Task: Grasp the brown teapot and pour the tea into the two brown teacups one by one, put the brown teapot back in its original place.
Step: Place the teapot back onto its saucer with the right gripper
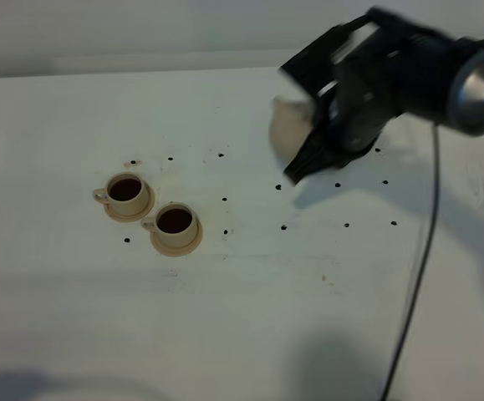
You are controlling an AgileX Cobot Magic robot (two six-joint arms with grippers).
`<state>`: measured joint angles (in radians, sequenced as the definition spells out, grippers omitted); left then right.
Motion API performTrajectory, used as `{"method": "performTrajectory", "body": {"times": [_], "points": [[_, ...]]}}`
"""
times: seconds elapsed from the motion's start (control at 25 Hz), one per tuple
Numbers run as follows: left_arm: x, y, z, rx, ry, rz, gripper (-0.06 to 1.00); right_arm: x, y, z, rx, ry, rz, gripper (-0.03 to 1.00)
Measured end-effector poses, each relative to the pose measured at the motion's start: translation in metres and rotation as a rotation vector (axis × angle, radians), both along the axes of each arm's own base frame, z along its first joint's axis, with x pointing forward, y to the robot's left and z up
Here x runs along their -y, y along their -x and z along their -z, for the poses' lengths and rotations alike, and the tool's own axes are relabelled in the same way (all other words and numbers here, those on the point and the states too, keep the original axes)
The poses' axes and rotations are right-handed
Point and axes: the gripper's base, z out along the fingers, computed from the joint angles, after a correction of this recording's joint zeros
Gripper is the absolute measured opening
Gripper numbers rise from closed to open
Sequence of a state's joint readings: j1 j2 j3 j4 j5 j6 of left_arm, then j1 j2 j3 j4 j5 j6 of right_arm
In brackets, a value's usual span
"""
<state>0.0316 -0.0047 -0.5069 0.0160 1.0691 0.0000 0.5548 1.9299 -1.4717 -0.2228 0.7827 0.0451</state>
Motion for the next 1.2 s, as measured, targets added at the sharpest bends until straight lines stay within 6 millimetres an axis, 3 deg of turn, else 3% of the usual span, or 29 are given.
{"method": "performTrajectory", "body": {"times": [0.36,0.56,0.72,1.2], "points": [[0.0,0.0,0.0,0.0,0.0,0.0,0.42,0.003,-0.038,-0.004,0.031,-0.042,0.089,0.09],[0.0,0.0,0.0,0.0,0.0,0.0,0.42,0.009,-0.059,0.021,-0.043,0.007,0.133,0.09],[0.0,0.0,0.0,0.0,0.0,0.0,0.42,0.017,-0.066,0.047,-0.109,0.027,0.149,0.09],[0.0,0.0,0.0,0.0,0.0,0.0,0.42,0.013,-0.072,0.069,-0.119,-0.009,0.132,0.09]]}}
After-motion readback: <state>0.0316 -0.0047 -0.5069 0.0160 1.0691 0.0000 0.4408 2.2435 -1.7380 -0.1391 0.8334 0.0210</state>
